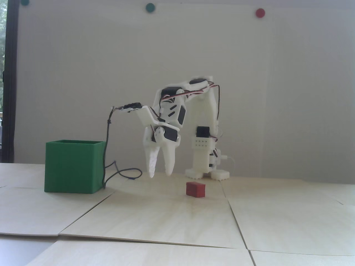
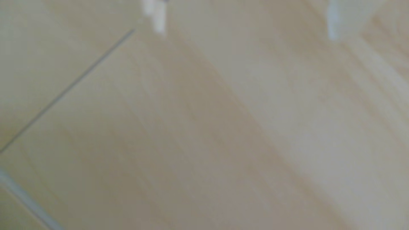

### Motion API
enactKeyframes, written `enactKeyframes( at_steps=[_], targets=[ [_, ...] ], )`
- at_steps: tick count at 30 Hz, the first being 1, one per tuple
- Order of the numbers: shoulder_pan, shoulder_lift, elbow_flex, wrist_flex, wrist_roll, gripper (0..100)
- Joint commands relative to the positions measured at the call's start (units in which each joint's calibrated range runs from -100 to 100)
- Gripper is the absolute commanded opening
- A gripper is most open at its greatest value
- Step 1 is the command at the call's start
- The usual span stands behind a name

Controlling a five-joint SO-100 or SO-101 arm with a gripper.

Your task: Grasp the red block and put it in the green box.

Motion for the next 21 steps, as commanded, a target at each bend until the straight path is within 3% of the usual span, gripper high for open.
enactKeyframes(
  at_steps=[1, 21],
  targets=[
    [2.66, -1.71, -4.57, -0.44, 0.08, 26],
    [-6.75, -1.87, -4.57, -0.28, 1.48, 26]
  ],
)
